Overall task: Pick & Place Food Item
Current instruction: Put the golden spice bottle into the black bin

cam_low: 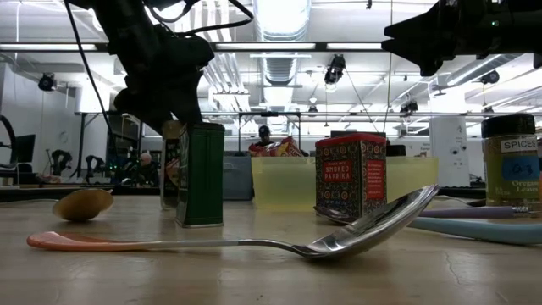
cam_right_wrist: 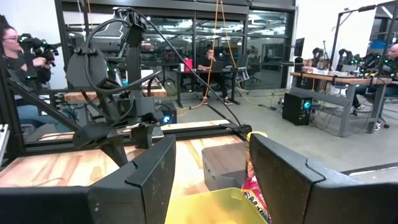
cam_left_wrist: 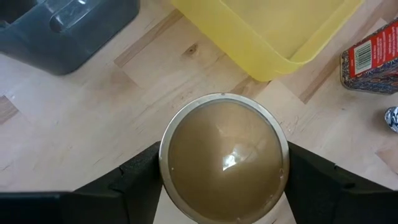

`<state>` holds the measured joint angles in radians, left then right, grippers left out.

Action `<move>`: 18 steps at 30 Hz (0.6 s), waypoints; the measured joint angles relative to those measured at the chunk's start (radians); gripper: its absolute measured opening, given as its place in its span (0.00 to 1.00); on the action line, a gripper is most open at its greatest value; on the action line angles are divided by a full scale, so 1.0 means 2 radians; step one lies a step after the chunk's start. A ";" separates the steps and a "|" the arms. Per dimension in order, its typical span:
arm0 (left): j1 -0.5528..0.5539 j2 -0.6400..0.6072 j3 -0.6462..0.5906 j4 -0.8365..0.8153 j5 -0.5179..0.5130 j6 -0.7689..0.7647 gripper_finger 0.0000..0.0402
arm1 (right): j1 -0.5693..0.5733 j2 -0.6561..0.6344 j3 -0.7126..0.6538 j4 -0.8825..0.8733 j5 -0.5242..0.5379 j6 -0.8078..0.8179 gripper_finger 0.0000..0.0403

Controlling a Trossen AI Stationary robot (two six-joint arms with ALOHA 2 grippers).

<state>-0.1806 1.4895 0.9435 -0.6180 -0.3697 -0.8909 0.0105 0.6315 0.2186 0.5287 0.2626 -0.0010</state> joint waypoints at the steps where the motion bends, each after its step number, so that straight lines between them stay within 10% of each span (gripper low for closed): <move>1: 0.000 0.000 0.001 0.000 0.000 0.000 0.67 | 0.000 0.000 0.000 0.000 0.000 0.000 0.50; 18: 0.025 -0.001 0.108 -0.094 -0.033 0.033 0.68 | 0.000 0.000 0.000 0.000 0.000 0.000 0.50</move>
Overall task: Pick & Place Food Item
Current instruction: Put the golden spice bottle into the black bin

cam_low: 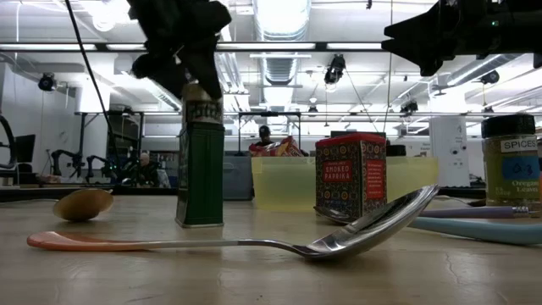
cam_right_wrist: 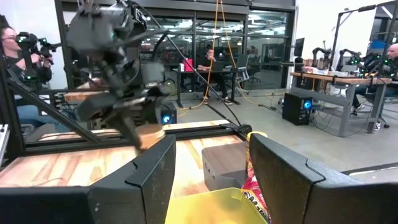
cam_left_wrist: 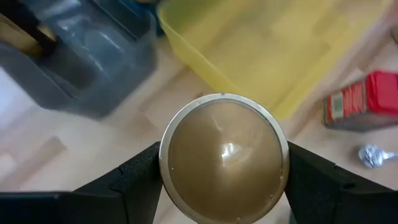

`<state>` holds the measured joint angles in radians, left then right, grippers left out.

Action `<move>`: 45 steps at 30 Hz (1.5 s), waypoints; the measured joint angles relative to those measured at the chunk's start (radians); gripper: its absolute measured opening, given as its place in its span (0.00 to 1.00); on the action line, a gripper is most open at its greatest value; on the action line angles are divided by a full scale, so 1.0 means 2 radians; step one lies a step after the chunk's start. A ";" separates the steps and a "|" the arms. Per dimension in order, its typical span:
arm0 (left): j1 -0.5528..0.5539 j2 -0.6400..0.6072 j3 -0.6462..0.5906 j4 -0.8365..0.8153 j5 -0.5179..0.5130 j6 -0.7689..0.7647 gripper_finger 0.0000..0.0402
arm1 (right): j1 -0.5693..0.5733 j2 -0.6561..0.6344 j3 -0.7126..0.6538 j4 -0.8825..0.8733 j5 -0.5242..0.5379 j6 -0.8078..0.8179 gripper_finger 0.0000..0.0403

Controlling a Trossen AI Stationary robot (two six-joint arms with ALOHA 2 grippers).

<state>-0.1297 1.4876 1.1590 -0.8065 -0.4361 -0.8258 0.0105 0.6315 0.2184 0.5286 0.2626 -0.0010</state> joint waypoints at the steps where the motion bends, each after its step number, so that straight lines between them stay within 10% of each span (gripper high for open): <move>1: 0.006 0.000 0.009 -0.007 -0.003 0.007 0.68 | 0.000 0.000 0.000 0.000 0.000 0.000 0.50; 18: 0.197 0.000 0.118 -0.022 -0.009 0.166 0.68 | 0.000 0.000 0.000 0.000 0.000 0.000 0.50; 27: 0.303 0.026 0.118 0.037 0.068 0.215 0.68 | 0.000 0.000 0.000 0.000 0.000 0.000 0.50; 45: 0.345 0.149 0.181 0.063 0.129 0.259 0.68 | 0.000 0.000 0.000 0.000 0.000 0.000 0.50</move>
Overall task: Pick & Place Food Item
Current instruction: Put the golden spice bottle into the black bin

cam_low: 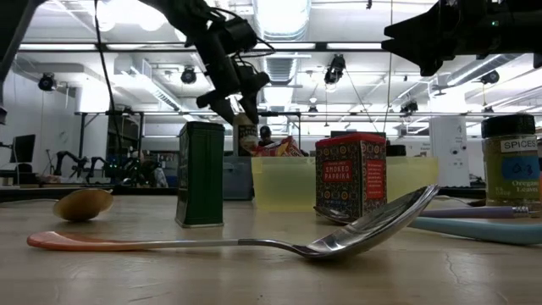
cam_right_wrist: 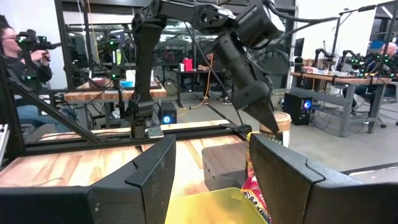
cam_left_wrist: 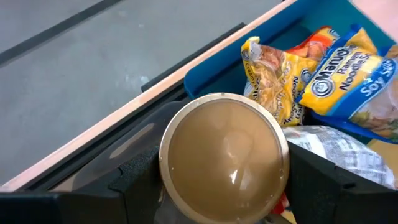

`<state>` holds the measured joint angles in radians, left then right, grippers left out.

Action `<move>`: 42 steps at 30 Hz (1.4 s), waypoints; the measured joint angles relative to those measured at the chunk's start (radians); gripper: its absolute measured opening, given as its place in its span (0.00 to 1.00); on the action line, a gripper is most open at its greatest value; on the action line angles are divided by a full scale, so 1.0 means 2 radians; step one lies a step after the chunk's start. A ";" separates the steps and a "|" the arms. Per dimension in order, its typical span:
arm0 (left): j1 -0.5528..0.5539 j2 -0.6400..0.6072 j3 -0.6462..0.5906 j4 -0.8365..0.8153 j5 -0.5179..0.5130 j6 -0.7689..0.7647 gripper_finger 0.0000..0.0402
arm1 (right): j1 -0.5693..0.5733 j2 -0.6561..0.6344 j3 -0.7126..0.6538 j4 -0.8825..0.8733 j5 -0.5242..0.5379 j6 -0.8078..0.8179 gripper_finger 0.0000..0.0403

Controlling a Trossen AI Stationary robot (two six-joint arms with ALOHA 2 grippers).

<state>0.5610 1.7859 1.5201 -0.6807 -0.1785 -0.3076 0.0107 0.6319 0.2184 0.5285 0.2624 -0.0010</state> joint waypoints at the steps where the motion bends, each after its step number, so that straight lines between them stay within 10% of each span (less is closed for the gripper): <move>1: 0.002 0.004 0.000 0.000 0.002 0.000 0.68 | 0.000 0.000 0.000 0.000 0.000 0.000 0.50; 42: 0.051 0.071 -0.006 0.006 0.056 -0.002 0.68 | 0.000 0.000 0.000 0.000 0.000 0.000 0.50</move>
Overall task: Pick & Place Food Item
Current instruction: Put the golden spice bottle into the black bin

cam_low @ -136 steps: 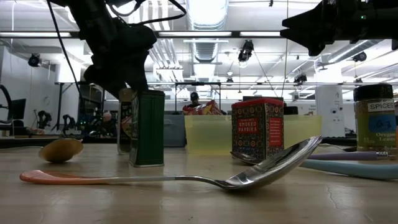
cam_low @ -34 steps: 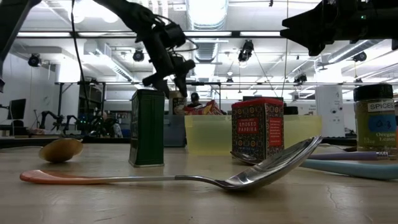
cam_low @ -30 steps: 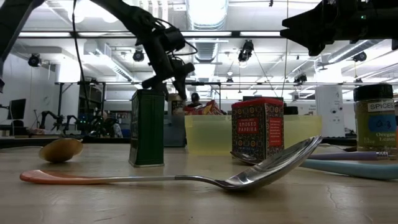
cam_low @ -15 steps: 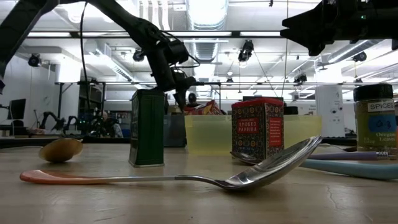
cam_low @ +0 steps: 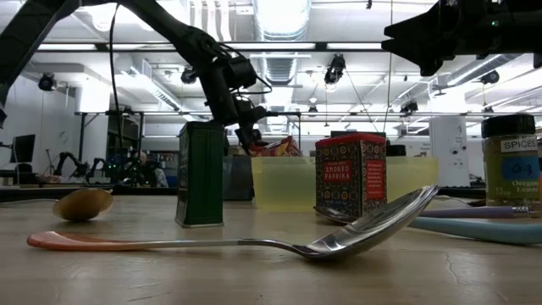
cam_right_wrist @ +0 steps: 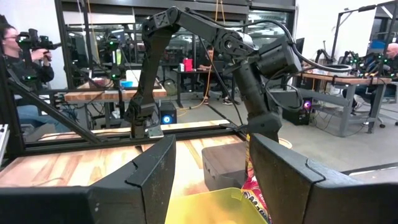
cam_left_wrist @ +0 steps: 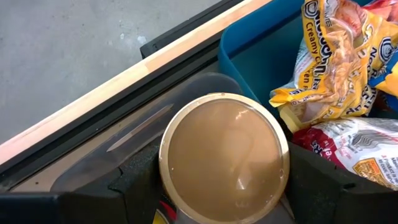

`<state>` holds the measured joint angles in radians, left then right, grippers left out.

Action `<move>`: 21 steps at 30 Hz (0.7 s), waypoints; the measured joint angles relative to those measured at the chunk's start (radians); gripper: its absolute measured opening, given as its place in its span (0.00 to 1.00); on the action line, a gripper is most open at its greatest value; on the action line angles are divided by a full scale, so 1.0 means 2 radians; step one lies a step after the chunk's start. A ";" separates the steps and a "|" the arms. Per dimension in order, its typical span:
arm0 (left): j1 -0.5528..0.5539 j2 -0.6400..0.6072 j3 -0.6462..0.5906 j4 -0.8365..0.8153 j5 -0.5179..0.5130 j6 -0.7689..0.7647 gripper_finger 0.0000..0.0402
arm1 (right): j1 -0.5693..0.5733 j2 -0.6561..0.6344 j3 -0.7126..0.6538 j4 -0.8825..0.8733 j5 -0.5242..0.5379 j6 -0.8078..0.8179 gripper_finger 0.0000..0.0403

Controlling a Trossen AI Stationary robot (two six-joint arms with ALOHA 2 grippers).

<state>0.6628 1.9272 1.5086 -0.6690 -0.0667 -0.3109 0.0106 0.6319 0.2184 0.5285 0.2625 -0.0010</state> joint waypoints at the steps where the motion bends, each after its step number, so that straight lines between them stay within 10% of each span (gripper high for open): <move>1: 0.000 0.000 -0.003 0.004 0.000 0.000 0.68 | 0.000 0.000 0.000 0.000 0.000 0.000 0.50; 21: 0.000 -0.001 -0.011 0.018 0.004 -0.001 0.87 | 0.000 0.000 0.000 0.000 0.000 0.000 0.50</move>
<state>0.6632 1.9251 1.4864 -0.6334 -0.0589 -0.3134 0.0107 0.6319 0.2184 0.5285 0.2626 -0.0010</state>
